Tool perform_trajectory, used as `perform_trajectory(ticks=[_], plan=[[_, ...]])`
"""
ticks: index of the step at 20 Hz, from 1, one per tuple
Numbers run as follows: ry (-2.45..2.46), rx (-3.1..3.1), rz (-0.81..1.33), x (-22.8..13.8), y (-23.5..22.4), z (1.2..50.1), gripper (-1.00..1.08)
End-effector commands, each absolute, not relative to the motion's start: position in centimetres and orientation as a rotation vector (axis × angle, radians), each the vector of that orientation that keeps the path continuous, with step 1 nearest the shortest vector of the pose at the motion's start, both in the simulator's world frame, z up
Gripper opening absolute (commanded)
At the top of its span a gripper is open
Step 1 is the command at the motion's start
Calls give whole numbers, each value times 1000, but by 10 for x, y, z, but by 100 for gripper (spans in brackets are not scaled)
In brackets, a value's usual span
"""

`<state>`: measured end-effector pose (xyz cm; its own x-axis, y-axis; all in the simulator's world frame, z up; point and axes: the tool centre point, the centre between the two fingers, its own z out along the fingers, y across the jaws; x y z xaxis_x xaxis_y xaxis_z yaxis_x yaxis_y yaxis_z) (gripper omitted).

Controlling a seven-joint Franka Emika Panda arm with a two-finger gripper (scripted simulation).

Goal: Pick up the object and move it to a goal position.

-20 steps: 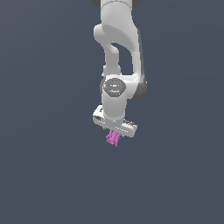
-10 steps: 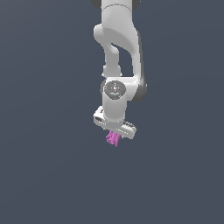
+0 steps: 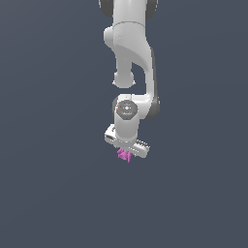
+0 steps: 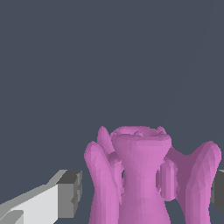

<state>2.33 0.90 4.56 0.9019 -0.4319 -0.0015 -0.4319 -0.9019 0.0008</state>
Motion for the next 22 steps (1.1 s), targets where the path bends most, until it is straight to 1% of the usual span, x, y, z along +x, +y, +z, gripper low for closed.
perform_trajectory(ticks=[1,3,4,16,22], plan=[[-696,3063,0,24,9,40,100],[-696,3063,0,25,9,40,100],[-696,3063,0,25,9,40,-100],[-696,3063,0,24,9,41,-100],[-696,3064,0,17,-1,53,-100]])
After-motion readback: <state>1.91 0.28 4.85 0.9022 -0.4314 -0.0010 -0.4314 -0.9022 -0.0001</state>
